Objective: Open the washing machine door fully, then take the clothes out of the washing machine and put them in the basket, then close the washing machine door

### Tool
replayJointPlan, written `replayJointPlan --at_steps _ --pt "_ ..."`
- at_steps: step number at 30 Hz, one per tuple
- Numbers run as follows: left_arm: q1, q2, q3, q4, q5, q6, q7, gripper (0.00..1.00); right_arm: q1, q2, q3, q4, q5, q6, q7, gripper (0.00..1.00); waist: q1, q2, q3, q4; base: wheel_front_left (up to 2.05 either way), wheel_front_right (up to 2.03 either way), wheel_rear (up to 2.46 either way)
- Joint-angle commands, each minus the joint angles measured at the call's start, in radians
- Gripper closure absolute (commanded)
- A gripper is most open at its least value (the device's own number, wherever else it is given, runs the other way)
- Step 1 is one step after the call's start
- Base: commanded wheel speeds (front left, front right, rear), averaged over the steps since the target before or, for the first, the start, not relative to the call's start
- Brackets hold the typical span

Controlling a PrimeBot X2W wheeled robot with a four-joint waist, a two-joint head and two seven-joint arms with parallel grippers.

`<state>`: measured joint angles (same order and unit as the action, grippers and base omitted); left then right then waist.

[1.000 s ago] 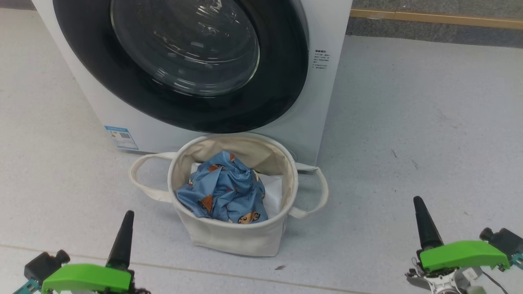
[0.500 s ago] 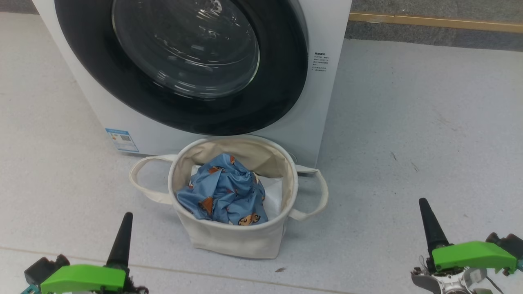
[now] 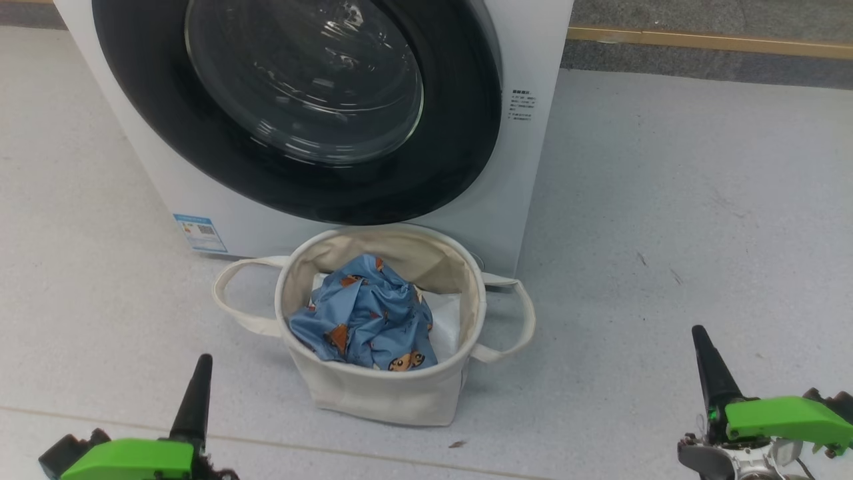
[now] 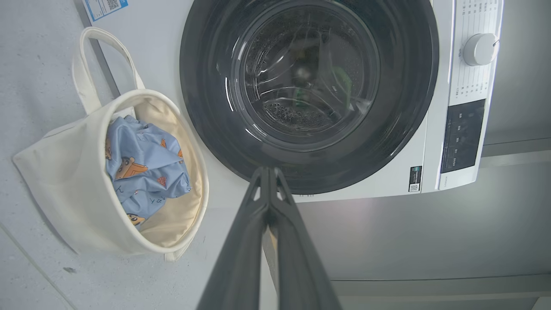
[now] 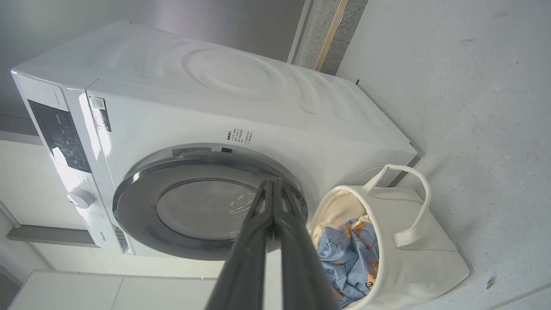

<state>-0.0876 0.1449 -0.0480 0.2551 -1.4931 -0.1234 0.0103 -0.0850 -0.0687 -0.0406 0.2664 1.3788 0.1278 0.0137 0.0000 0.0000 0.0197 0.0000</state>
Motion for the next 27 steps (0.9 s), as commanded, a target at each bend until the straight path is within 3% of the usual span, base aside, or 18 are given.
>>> replayJointPlan --at_steps 1,27 --pt "-0.025 -0.001 0.043 -0.027 -0.017 -0.006 0.012 1.0 -0.022 -0.012 0.01 -0.031 0.033 0.002 0.009 1.0 0.0 0.0 -0.001 0.0 0.0 0.0 0.0" --pt "-0.018 -0.073 0.132 -0.012 -0.141 -0.007 0.079 1.0 -0.02 -0.009 -0.036 -0.024 0.261 0.003 0.069 1.0 0.0 0.0 -0.017 0.0 0.0 0.0 0.0"
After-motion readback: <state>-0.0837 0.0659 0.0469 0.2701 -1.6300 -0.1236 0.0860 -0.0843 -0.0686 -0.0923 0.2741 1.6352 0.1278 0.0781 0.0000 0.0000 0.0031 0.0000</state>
